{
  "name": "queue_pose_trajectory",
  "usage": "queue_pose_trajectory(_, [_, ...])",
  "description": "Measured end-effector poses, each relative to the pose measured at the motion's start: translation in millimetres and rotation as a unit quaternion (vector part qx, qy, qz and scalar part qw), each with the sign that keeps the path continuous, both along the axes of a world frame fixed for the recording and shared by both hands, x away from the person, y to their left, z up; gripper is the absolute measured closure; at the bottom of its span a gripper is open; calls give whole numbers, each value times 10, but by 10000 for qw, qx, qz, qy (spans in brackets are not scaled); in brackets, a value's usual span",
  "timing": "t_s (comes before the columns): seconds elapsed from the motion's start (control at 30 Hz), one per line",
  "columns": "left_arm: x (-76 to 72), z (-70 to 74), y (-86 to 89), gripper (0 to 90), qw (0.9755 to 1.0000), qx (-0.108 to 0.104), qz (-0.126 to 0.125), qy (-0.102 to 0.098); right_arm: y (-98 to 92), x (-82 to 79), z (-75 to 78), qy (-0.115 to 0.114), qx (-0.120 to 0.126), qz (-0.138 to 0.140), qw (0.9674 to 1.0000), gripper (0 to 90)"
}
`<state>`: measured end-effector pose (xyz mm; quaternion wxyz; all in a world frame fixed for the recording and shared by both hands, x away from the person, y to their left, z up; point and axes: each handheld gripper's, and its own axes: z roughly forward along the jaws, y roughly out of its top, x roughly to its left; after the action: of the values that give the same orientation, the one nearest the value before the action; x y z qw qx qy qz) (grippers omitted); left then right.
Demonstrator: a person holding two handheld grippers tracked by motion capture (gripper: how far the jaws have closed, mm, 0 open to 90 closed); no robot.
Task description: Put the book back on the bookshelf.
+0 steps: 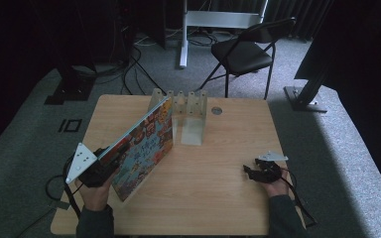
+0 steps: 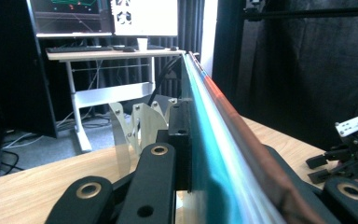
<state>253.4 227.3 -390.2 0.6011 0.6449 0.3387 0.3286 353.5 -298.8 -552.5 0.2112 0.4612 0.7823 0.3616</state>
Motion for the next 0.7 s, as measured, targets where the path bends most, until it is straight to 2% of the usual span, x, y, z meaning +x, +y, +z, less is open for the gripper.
queue_pose_trajectory(0.23, [13, -26, -47, 807, 9998, 110, 153, -12, 0, 0, 0, 1, 0, 0, 10000, 365])
queue_pose_trajectory(0.7, [43, -80, -123, 807, 9994, 136, 304, -37, 0, 0, 0, 2, 0, 7, 10000, 363])
